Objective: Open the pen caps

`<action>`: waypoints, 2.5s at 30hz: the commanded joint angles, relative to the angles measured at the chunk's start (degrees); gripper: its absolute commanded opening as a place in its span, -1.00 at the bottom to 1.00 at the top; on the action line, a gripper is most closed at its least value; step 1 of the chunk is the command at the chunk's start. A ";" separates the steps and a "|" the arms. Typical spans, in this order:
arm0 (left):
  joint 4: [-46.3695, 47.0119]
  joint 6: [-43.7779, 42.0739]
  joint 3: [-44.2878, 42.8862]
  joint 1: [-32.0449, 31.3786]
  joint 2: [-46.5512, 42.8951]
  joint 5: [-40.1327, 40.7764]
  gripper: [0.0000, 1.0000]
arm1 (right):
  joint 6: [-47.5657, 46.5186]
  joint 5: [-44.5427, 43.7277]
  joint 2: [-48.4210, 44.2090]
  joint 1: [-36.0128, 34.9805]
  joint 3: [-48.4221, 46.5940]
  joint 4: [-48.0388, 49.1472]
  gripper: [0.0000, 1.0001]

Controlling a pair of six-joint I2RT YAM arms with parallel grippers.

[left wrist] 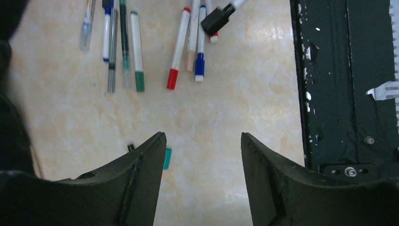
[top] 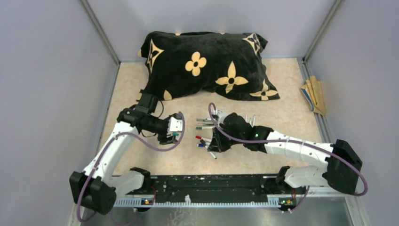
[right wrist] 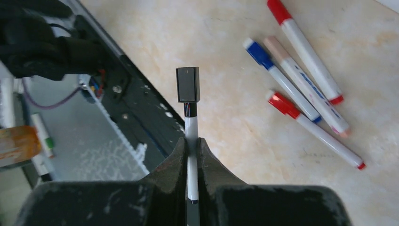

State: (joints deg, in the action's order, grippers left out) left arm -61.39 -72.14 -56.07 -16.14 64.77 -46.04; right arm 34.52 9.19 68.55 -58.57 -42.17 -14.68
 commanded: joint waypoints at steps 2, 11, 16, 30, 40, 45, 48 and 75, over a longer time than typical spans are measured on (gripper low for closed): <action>5.71 -4.62 1.38 -8.60 -5.70 2.35 0.34 | -0.20 16.89 6.50 3.29 -10.63 2.47 -1.00; 4.68 -8.82 0.60 -21.18 -6.13 13.62 0.36 | 0.33 26.59 16.05 4.35 -20.47 3.88 -1.00; 6.34 -10.78 2.94 -24.30 -7.64 19.25 0.28 | 1.33 29.37 17.80 5.36 -21.30 5.50 -1.00; 9.62 -8.32 1.76 -25.17 -6.02 21.61 -0.52 | 2.77 30.56 18.69 6.73 -19.68 8.12 -1.00; 9.27 -4.71 1.29 -25.26 -3.98 25.55 -1.00 | 6.87 29.54 20.01 6.71 -17.15 14.28 -0.34; 12.08 -4.14 2.80 -25.26 -5.41 28.08 -1.00 | 6.45 29.72 19.83 6.72 -16.73 13.81 -0.68; 13.93 -4.84 4.32 -25.26 -5.90 31.34 -1.00 | 5.58 29.38 18.96 6.75 -16.06 12.01 -0.86; 28.38 -13.33 7.56 -3.73 9.67 34.77 -1.00 | -2.96 10.33 5.48 19.52 -6.09 -4.42 -1.00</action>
State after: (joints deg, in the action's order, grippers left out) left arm -36.77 -86.87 -48.60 -20.16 71.44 -10.28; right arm 33.74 33.47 77.06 -41.30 -46.81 -15.27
